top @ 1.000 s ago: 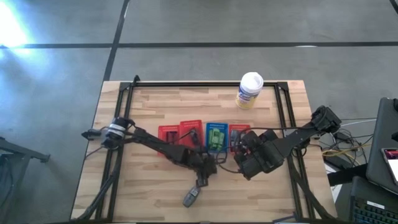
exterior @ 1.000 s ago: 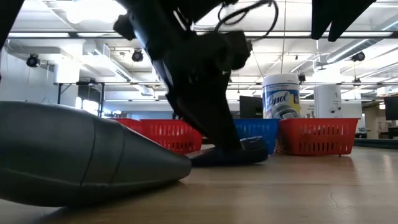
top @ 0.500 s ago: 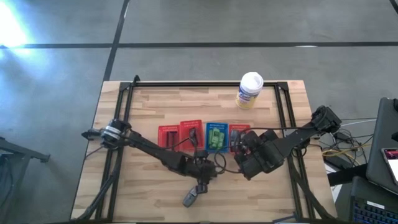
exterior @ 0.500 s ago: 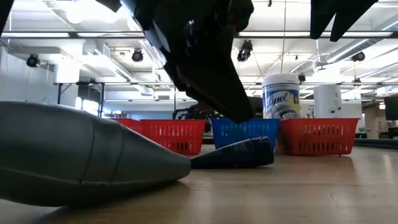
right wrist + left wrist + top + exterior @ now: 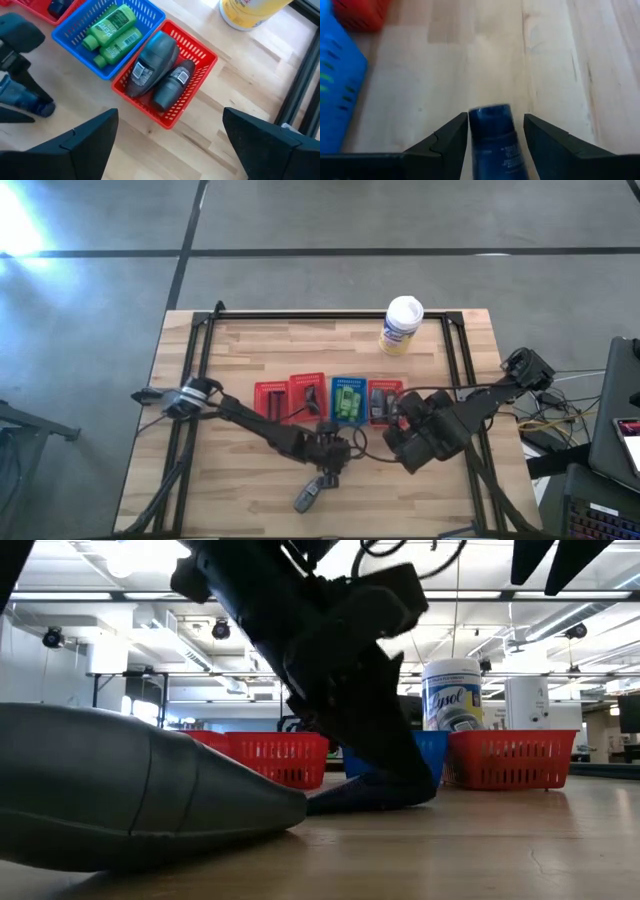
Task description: Pick & Place Travel size toiletries
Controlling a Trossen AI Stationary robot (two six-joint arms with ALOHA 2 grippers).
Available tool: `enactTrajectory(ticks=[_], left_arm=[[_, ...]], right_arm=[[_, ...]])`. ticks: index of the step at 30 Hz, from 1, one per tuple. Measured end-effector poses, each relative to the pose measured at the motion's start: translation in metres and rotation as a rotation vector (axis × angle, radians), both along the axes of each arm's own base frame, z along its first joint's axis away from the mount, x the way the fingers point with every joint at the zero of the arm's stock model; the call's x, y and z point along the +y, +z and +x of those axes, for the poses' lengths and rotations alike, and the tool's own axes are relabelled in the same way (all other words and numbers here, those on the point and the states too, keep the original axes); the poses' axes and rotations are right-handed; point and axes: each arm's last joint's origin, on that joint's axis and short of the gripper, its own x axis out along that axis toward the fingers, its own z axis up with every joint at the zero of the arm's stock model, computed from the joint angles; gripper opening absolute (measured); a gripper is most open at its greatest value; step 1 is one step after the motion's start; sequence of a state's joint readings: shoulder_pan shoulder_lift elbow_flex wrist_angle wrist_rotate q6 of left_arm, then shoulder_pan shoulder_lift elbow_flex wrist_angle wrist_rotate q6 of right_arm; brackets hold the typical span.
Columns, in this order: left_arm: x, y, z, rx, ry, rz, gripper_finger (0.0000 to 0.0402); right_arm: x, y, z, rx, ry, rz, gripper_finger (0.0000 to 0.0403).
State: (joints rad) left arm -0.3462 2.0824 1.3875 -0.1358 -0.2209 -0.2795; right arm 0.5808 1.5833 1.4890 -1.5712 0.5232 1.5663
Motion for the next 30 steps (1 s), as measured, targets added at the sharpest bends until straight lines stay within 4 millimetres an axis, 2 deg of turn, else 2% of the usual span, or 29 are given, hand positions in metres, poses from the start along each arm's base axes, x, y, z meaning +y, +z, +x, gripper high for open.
enactTrajectory(ticks=[5, 15, 23, 27, 30], left_arm=[[-0.001, -0.011, 0.001, 0.026, 0.021, -0.002, 0.0197], [0.003, -0.012, 0.001, 0.030, 0.052, 0.001, 0.0194], [0.003, -0.012, 0.001, 0.037, 0.031, -0.004, 0.0128], [0.003, -0.011, 0.001, 0.042, 0.023, -0.017, 0.0125], [0.005, -0.001, -0.005, 0.071, 0.024, -0.017, 0.0125]], right_arm=[[0.002, -0.002, -0.002, 0.000, -0.008, 0.001, 0.0338], [0.004, -0.003, -0.003, 0.002, -0.003, 0.003, 0.0318], [0.004, -0.003, -0.003, 0.009, 0.010, 0.000, 0.0313], [0.004, -0.003, -0.003, 0.012, 0.013, 0.001, 0.0321], [0.004, -0.003, -0.003, 0.012, 0.013, 0.001, 0.0331]])
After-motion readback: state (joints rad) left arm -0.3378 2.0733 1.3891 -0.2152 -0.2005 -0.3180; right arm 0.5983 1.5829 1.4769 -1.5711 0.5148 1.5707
